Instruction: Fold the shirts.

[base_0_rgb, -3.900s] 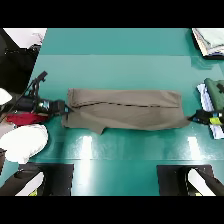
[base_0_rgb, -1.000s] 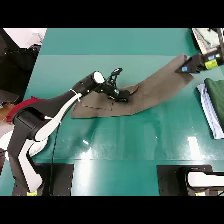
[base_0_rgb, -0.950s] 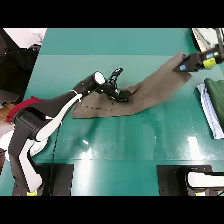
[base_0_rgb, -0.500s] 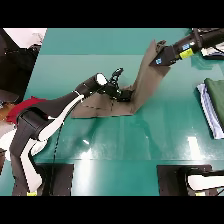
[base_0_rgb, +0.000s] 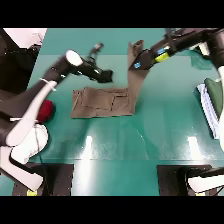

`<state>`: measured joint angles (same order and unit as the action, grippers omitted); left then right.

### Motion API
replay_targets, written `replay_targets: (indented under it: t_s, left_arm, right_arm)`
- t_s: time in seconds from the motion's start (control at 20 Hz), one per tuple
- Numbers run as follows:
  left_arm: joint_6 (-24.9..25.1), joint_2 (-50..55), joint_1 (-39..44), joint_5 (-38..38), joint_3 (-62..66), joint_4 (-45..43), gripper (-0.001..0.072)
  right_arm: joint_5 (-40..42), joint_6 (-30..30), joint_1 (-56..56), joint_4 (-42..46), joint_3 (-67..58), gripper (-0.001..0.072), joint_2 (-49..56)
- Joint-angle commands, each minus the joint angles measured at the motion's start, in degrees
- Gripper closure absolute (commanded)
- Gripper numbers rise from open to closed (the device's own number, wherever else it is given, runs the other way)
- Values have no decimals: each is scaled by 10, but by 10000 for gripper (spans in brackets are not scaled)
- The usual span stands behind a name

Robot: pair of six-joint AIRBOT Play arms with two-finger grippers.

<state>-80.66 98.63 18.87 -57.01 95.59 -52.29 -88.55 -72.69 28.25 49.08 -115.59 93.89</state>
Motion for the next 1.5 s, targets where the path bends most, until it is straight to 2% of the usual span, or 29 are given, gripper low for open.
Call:
replay_targets:
  t_s: [0.0,0.15,0.2,0.25,0.3,0.35,0.45,0.7,0.8,0.95,1.05,1.15,1.2,1.3,1.45]
  left_arm:
    - [2,-83,-98,-60,1,-62,681]
    - [6,-152,-180,-90,1,-85,681]
    - [8,-173,-205,-99,1,-85,681]
    - [8,-191,-225,-107,1,-85,681]
    - [8,-208,-243,-114,1,-85,680]
    - [8,-221,-258,-119,1,-85,681]
    - [8,-236,-273,-127,1,-85,681]
    - [8,-238,-271,-156,-2,-75,681]
    - [9,-238,-271,-164,-2,-73,681]
    - [12,-238,-271,-167,-2,-71,681]
    - [12,-238,-271,-169,-2,-70,681]
    - [12,-238,-271,-169,-2,-70,681]
    - [12,-238,-271,-169,-2,-70,681]
    - [12,-238,-271,-168,-2,-69,681]
    - [14,-238,-271,-164,-2,-69,681]
  right_arm:
    - [86,23,83,-2,-1,697,38]
    - [185,53,167,-1,-1,694,93]
    - [222,68,192,-1,-1,612,112]
    - [258,78,215,-1,-1,424,131]
    - [287,78,232,-2,-1,311,147]
    - [297,78,243,-5,-1,251,156]
    - [283,78,246,-3,-1,259,152]
    - [92,61,164,97,11,260,86]
    - [74,54,103,94,72,260,49]
    - [114,40,3,82,217,258,-7]
    - [165,37,-59,37,309,246,-26]
    - [207,37,-116,-57,387,53,-26]
    - [229,37,-137,-109,424,30,-25]
    - [238,40,-159,-154,462,31,-6]
    - [224,43,-149,-161,470,31,39]
